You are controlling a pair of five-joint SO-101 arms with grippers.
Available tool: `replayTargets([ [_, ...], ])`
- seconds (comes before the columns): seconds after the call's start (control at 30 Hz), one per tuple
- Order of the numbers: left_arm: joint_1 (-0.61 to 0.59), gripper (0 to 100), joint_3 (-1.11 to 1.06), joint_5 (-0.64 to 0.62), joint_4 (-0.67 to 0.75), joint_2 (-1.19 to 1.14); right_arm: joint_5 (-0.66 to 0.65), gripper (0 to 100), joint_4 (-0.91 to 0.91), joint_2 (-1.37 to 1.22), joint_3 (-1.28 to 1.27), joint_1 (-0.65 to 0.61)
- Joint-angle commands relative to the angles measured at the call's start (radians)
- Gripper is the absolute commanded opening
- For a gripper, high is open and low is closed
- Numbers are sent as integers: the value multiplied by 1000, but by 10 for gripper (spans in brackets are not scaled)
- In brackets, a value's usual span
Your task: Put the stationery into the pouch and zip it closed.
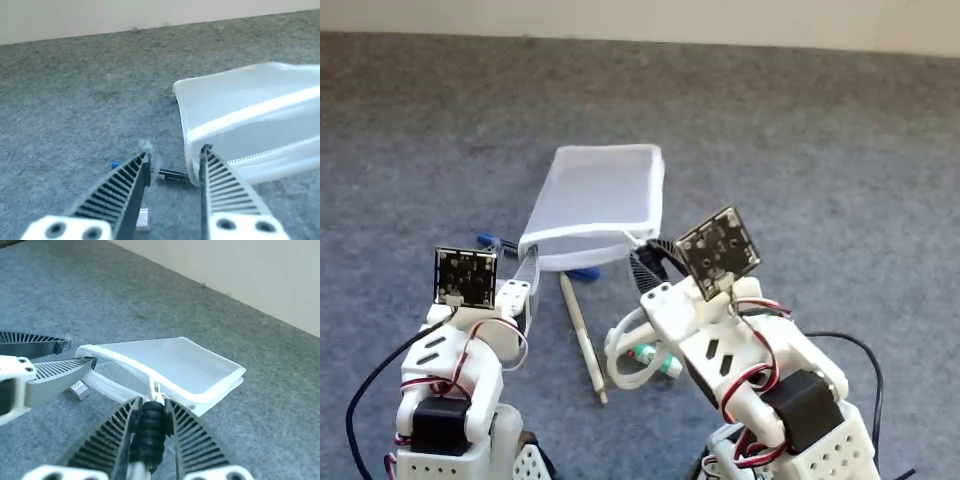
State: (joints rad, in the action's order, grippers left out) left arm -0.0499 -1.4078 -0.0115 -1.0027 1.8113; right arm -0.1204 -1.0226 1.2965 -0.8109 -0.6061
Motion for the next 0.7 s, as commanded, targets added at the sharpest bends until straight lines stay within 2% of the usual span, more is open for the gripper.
replayTargets([
  [0.0, -8, 162, 10, -2, 23, 1, -37, 5, -31, 28, 13, -65],
  [0.2, -8, 162, 16, -17, 20, -1, -40, 5, -39, 30, 13, -101],
  [0.3, -8, 162, 42, -17, 20, -28, -92, 5, -87, 30, 18, -166],
  [0.53, -13, 162, 180, -17, 26, -394, -107, 5, -120, 30, 22, -197],
  [0.67, -74, 162, 292, -17, 26, -628, -117, 5, -137, 30, 22, -197],
])
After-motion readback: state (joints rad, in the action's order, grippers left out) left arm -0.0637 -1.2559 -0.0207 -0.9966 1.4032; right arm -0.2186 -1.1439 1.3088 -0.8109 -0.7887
